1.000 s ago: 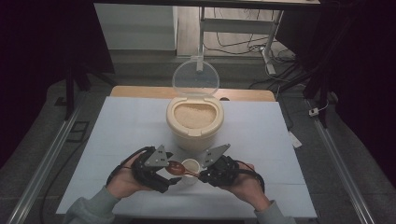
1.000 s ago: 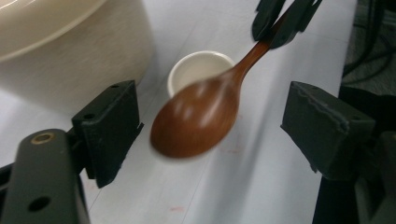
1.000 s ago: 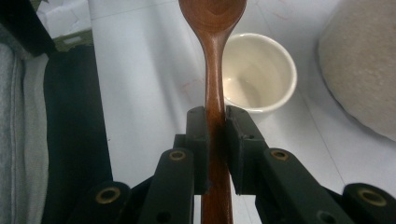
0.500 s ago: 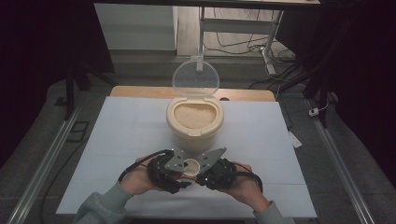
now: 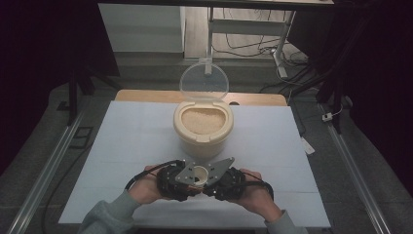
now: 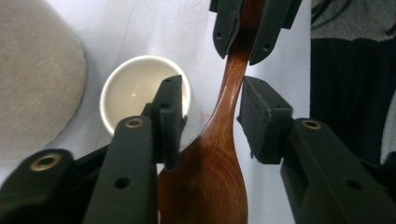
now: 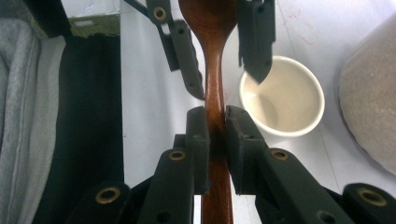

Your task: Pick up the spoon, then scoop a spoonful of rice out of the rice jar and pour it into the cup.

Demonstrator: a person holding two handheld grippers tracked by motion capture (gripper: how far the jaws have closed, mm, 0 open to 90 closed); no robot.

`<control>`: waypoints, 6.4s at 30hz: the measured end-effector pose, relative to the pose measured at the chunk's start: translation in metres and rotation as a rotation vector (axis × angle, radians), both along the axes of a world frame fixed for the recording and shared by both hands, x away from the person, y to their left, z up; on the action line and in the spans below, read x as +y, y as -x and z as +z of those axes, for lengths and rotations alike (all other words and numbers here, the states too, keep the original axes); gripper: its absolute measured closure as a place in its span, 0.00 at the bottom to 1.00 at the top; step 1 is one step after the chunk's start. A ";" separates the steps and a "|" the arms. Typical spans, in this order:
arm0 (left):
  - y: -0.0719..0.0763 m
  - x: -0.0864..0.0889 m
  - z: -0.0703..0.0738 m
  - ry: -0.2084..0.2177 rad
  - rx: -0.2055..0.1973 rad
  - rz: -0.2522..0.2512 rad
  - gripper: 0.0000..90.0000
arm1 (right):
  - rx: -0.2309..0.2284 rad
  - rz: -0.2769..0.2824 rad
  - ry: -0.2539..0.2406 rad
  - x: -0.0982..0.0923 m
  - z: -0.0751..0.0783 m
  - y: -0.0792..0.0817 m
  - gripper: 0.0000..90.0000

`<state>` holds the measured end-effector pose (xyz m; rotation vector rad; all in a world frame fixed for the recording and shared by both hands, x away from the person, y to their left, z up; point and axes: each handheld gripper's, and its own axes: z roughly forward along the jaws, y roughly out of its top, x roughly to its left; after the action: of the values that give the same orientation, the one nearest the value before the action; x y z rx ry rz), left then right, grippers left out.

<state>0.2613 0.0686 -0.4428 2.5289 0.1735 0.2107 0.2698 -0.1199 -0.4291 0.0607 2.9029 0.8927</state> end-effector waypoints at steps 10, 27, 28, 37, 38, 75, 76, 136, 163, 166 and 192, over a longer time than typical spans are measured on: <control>0.003 -0.005 -0.005 -0.042 0.030 -0.082 0.87 | -0.008 0.060 0.015 0.001 -0.001 0.004 0.88; 0.001 0.007 0.000 0.063 -0.065 0.076 0.88 | -0.073 -0.198 -0.267 -0.029 0.019 -0.006 0.60; 0.000 0.008 0.000 0.069 -0.068 0.083 0.88 | -0.076 -0.239 -0.294 -0.032 0.020 -0.007 0.58; -0.001 0.018 0.003 0.118 -0.102 0.145 0.88 | -0.080 -0.379 -0.375 -0.045 0.019 -0.010 0.50; -0.001 0.019 0.003 0.127 -0.107 0.155 0.88 | -0.086 -0.397 -0.387 -0.047 0.020 -0.010 0.49; 0.005 0.022 0.001 0.264 -0.208 0.275 0.88 | 0.034 -0.589 -0.586 -0.049 0.005 -0.011 0.41; 0.006 0.021 0.001 0.263 -0.210 0.274 0.88 | 0.034 -0.589 -0.589 -0.048 0.004 -0.010 0.41; 0.014 0.036 0.005 0.381 -0.201 0.372 0.46 | 0.101 -0.517 -0.886 -0.060 0.022 -0.001 0.92; 0.032 0.150 -0.052 0.409 0.020 0.623 0.27 | 0.007 -0.559 -0.964 -0.096 0.040 -0.006 0.92; 0.032 0.155 -0.056 0.401 0.026 0.636 0.26 | -0.005 -0.560 -0.980 -0.101 0.043 -0.006 0.92; 0.028 0.155 -0.063 0.378 0.070 0.656 0.18 | -0.126 -0.671 -0.988 -0.101 0.080 -0.055 0.92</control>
<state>0.2336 0.2233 -0.5059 2.0284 0.9747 0.3091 0.3251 -0.2209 -0.3489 0.9159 1.8103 1.8919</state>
